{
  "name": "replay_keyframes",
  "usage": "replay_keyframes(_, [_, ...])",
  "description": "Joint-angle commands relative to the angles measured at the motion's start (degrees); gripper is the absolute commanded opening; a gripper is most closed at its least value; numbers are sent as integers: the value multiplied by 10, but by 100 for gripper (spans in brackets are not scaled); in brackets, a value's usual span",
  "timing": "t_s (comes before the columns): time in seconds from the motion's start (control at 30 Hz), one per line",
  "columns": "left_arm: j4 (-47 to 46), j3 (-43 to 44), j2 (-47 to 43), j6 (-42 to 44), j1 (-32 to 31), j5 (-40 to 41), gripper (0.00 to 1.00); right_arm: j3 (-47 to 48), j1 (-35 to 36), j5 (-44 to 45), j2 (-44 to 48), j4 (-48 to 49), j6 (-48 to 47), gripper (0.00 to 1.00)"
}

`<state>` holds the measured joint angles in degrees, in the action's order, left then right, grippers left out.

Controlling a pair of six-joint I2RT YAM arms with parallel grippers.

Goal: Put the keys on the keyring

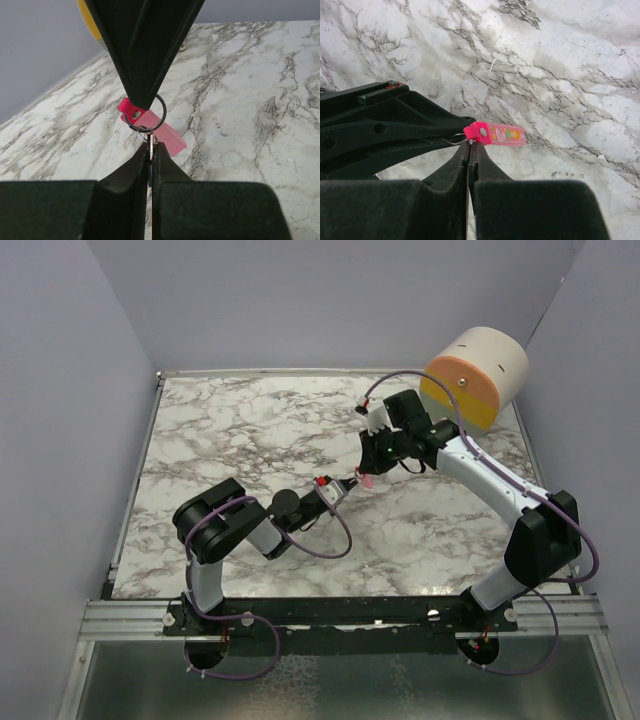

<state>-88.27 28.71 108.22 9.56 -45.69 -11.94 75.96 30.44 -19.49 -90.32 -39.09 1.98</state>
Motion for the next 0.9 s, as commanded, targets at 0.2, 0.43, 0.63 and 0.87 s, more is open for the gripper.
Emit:
replay_keyframes(0.2, [-127,-11,-28,-2,2,-8,0,-20,4,8,6,69,35,1])
replay_keyframes(0.43, [-127,-18,-30,5,2,-3,0,-31,4,17,21,78,40,1])
replay_keyframes(0.63, [-127,-23,-28,7,2,2,0,-48,3,35,48,103,52,1])
replay_keyframes(0.87, [-127,-32,-32,14,2,7,0,-65,3,46,68,134,71,1])
